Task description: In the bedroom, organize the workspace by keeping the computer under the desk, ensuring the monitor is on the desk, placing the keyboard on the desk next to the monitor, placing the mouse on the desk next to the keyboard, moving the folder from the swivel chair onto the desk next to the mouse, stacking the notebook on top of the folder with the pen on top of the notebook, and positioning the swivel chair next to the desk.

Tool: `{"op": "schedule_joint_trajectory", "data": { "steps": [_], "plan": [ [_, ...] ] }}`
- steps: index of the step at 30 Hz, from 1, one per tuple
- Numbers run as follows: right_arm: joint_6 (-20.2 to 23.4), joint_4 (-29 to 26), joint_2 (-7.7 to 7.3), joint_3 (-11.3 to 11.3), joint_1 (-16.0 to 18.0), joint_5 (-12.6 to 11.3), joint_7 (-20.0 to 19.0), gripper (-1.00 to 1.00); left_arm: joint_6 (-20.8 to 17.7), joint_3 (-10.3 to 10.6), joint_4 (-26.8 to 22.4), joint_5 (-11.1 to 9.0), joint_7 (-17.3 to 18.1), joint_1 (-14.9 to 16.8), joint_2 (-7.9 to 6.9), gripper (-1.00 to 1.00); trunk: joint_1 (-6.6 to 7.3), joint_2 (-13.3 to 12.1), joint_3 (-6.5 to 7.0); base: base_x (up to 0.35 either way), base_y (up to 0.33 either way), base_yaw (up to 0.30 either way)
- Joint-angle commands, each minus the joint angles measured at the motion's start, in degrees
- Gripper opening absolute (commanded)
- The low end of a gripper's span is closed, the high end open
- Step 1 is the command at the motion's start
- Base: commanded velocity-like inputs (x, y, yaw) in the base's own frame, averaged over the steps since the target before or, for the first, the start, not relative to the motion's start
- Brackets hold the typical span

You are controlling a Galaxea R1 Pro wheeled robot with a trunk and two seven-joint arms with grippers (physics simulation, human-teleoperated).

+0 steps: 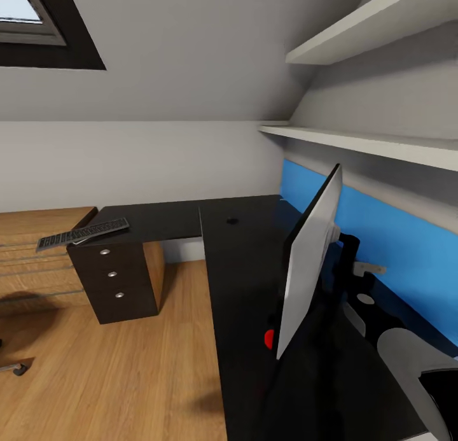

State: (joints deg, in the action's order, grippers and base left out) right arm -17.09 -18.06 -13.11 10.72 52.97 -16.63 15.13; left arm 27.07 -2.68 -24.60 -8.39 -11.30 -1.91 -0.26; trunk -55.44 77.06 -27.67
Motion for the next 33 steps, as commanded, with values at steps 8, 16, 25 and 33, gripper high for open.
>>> {"op": "schedule_joint_trajectory", "data": {
  "steps": [8, 16, 25, 33],
  "plan": [
    [-0.48, 1.79, -0.07, 0.53, 0.03, -1.65, 0.43, -1.0, 0.09, 0.08, -0.1, -0.72, -0.03, -0.03, -0.01, 1.0, 0.0, 0.02, -0.05, 0.0, -0.003, 0.0],
    [-0.48, 1.8, -0.07, 0.61, 0.03, -1.65, 0.42, -1.0, 0.09, -1.1, -0.23, -0.74, 0.09, -0.03, -0.01, 1.0, 0.0, 0.02, -0.05, 0.0, 0.0, 0.0],
    [-0.48, 1.8, 0.01, 0.62, 0.03, -1.65, 0.45, -1.0, 0.09, -1.82, -0.27, -0.67, 0.22, -0.03, -0.01, 1.0, 0.0, 0.02, -0.05, 0.0, 0.0, 0.0],
    [-0.48, 1.8, 0.01, 0.62, 0.03, -1.65, 0.5, 1.0, 0.77, -1.88, -0.28, -0.66, 0.23, -0.03, -0.01, 1.0, 0.0, 0.02, -0.05, 0.0, 0.0, 0.0]
  ]
}}
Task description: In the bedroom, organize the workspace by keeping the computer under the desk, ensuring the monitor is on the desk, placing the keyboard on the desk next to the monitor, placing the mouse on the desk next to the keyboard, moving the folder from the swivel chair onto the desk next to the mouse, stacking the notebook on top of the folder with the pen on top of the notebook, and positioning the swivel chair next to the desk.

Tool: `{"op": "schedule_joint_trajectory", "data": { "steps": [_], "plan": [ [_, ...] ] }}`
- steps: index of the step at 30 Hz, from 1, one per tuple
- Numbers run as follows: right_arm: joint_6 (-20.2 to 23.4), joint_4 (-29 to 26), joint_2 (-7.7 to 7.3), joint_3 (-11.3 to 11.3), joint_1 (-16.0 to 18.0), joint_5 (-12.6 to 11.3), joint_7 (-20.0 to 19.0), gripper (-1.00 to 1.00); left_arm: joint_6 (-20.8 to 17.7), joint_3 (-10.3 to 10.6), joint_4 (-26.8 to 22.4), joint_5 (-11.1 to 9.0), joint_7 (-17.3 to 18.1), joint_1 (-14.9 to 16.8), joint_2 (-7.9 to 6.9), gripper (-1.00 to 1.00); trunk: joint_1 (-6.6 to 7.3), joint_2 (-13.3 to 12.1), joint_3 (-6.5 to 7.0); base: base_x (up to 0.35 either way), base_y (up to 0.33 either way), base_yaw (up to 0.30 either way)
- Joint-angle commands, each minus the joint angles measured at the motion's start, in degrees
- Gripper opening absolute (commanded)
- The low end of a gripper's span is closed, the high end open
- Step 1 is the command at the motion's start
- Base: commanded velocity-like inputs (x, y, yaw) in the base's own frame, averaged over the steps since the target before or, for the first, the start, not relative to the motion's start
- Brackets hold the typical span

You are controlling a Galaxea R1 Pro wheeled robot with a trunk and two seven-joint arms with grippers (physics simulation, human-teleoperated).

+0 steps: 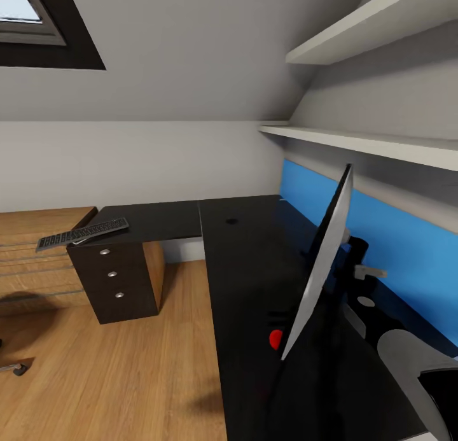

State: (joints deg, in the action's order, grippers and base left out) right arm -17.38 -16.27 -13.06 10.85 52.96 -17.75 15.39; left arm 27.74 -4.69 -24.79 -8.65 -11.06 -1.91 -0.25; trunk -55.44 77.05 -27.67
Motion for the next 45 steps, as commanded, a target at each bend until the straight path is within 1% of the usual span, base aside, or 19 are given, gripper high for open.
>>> {"op": "schedule_joint_trajectory", "data": {
  "steps": [1, 9, 20, 30, 45],
  "plan": [
    [-0.19, 0.01, -0.04, 0.47, 0.04, -0.53, 0.24, 1.0, 0.33, 0.12, -0.09, -0.41, -0.02, -0.02, -0.01, 1.0, 0.0, 0.03, -0.05, 0.0, 0.0, 0.0],
    [-0.19, 0.01, -0.04, 0.44, 0.04, -0.53, 0.19, 1.0, 1.44, 0.12, -0.09, -0.41, -0.02, -0.02, -0.01, 1.0, 0.0, 0.03, -0.05, 0.0, 0.0, 0.0],
    [-0.19, 0.01, -0.04, 0.4, 0.04, -0.53, 0.2, 1.0, 1.56, 0.12, -0.02, -0.41, -0.02, -0.02, -0.01, 1.0, 0.0, 0.03, -0.05, -0.004, 0.0, 0.0],
    [-0.19, 0.3, -0.08, 0.39, 0.04, -0.53, 0.16, 1.0, 1.53, 0.05, 0.0, -0.41, 0.0, -0.02, -0.01, 1.0, 0.0, 0.03, -0.05, -0.15, 0.0, 0.0],
    [-0.19, 0.71, 0.05, 0.53, 0.04, -0.53, 0.16, 1.0, 1.58, 0.09, 0.0, -0.41, -0.02, -0.02, -0.01, 1.0, 0.0, 0.03, -0.05, -0.008, 0.0, 0.0]
  ]
}}
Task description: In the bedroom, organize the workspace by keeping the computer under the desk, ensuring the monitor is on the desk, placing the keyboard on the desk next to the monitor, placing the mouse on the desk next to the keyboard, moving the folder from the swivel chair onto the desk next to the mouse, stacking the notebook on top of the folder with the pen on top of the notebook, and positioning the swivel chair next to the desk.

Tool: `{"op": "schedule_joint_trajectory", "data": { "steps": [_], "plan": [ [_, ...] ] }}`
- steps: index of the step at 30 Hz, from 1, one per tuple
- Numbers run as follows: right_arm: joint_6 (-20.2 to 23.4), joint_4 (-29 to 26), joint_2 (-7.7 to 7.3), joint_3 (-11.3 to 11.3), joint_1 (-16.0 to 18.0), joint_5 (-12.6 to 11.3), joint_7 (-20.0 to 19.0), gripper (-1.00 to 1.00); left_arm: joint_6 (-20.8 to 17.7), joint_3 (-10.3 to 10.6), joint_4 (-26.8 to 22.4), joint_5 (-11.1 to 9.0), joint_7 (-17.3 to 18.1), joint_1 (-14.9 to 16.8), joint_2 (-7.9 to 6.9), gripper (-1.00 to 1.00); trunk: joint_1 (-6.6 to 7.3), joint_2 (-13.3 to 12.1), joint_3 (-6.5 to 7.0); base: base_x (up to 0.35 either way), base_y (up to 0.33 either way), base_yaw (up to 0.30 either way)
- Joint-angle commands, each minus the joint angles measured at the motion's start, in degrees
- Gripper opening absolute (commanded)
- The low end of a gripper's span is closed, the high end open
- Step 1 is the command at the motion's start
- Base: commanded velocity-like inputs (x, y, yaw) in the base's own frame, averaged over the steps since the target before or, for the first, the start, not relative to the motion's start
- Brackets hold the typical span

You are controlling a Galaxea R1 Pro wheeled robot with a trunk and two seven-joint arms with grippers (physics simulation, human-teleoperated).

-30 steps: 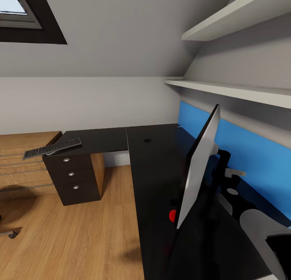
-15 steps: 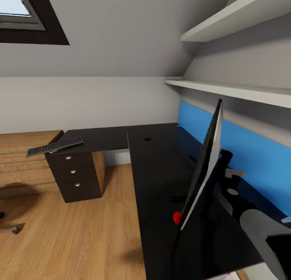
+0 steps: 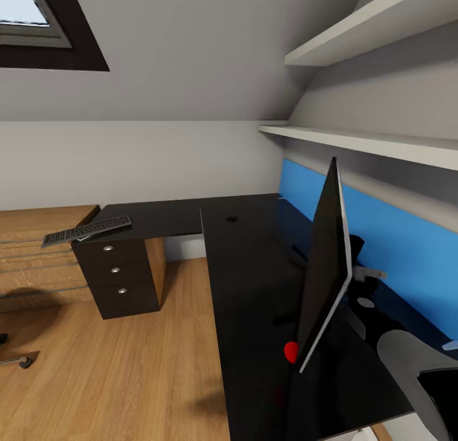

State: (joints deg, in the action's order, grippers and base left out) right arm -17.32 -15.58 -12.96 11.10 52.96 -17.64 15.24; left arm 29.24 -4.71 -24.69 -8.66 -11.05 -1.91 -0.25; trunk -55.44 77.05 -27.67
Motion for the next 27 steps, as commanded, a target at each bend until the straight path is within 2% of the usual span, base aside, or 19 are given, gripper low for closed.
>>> {"op": "schedule_joint_trajectory", "data": {
  "steps": [1, 15, 27],
  "plan": [
    [-0.26, 0.03, -0.05, 0.3, 0.04, -0.64, 0.31, 1.0, 0.1, 0.13, -0.09, -0.39, -0.02, -0.02, -0.01, 1.0, 0.0, 0.03, -0.05, 0.0, 0.0, 0.0],
    [-0.26, 0.03, -0.05, 0.4, 0.04, -0.63, 0.31, 1.0, 0.12, 0.12, -0.09, -0.39, -0.02, -0.02, -0.01, 1.0, 0.0, 0.03, -0.05, 0.0, 0.0, 0.0],
    [-0.3, 0.05, 0.01, 0.33, 0.04, 0.48, -0.15, 1.0, 0.12, 0.14, -0.09, -0.39, -0.02, -0.02, 0.06, 1.0, 0.0, 0.03, -0.05, -0.01, 0.0, 0.0]
  ]
}}
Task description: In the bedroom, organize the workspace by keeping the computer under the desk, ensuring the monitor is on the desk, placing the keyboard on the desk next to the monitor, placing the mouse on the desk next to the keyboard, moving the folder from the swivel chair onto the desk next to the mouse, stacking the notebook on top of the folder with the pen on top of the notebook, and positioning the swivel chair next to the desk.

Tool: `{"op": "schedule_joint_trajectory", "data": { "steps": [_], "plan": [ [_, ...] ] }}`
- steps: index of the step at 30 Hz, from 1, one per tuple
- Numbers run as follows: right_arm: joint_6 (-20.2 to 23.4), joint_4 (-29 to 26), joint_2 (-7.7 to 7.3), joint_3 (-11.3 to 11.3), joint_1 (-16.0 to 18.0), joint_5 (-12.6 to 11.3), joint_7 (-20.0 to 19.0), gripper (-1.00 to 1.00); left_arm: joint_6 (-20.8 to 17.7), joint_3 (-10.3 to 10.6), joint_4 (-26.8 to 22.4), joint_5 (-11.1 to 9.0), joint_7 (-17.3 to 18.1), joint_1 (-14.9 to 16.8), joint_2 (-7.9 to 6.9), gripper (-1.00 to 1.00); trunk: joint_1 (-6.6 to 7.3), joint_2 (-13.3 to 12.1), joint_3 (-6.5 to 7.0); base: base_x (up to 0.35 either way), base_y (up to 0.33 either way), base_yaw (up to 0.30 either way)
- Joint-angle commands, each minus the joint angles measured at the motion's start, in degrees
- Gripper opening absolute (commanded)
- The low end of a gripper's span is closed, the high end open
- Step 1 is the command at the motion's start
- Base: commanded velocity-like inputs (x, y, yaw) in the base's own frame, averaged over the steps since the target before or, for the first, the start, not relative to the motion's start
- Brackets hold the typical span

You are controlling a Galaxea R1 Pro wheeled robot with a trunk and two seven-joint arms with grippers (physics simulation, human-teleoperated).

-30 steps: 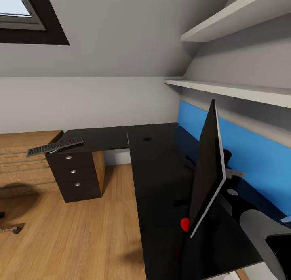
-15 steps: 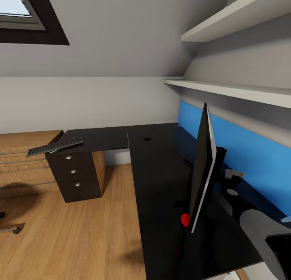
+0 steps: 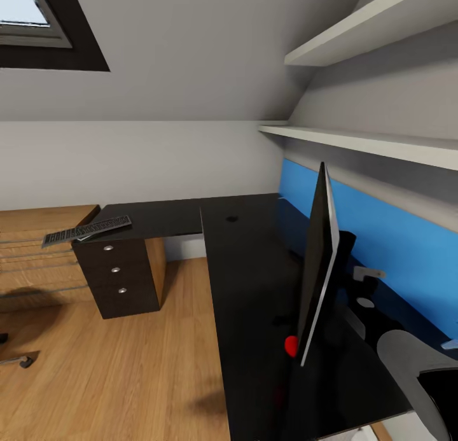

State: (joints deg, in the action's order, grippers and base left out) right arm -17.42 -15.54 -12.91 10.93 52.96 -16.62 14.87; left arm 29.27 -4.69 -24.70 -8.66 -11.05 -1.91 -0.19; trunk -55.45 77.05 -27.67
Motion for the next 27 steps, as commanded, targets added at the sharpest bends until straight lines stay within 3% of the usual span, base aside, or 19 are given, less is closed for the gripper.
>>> {"op": "schedule_joint_trajectory", "data": {
  "steps": [1, 16, 27],
  "plan": [
    [-0.2, 0.03, -0.03, 0.48, 0.04, -0.52, -0.01, 1.0, 0.09, 0.12, -0.09, -0.39, -0.02, -0.02, 0.0, 1.0, 0.01, 0.03, -0.05, -0.11, 0.0, 0.0],
    [-0.78, 0.28, -0.09, 0.32, -0.04, -0.43, -2.56, 1.0, 0.0, 0.12, -0.09, -0.44, 0.06, -0.02, 0.01, 1.0, 0.01, 0.03, -0.05, -0.29, 0.0, 0.0],
    [-3.67, 4.44, 0.18, 0.32, -0.13, -0.59, -2.95, 1.0, 0.0, 0.12, 0.51, -0.48, 0.07, -0.02, 0.01, 1.0, 0.01, 0.03, -0.05, -0.328, 0.0, 0.0]
  ]
}}
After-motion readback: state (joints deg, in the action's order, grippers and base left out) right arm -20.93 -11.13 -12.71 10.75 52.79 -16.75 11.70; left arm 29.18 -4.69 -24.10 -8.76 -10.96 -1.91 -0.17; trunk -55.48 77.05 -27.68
